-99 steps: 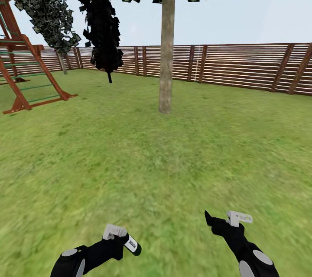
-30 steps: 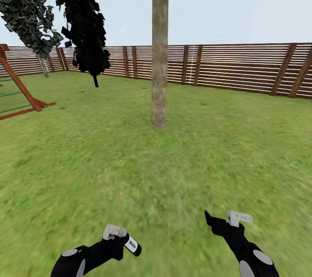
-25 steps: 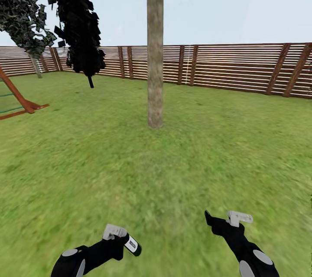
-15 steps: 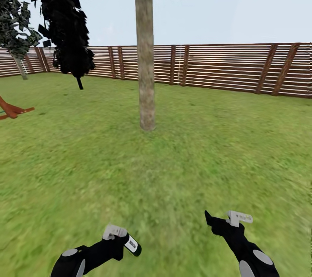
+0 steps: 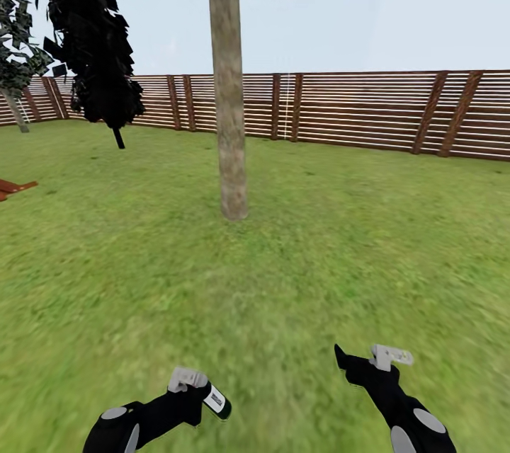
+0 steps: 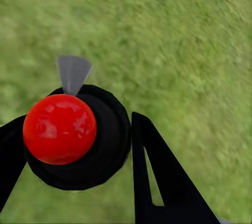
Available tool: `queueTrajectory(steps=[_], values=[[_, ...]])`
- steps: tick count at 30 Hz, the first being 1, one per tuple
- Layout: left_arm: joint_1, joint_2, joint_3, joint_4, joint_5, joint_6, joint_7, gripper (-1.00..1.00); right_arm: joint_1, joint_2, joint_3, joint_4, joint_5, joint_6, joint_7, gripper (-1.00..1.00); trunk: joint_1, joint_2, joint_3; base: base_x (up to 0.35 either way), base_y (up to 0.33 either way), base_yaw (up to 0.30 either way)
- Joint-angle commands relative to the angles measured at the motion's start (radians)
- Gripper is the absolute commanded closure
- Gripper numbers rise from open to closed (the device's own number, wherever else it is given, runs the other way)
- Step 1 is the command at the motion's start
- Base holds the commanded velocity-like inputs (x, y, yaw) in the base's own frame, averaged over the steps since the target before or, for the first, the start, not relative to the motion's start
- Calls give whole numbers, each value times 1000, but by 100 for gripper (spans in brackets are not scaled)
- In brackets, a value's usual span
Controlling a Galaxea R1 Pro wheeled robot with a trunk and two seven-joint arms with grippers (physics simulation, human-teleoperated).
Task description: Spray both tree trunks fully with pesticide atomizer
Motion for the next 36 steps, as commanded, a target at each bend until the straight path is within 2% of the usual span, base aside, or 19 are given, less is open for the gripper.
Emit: queueTrajectory(steps=[1, 36], values=[[-1, -1, 3, -1, -8, 4, -7, 100, 0, -1, 2, -2, -10, 2, -10, -100, 1, 0, -1, 342, 0, -1], [-1, -1, 3, -1, -8, 4, -7, 100, 0, -1, 3, -2, -10, 2, -10, -100, 1, 0, -1, 342, 0, 16]])
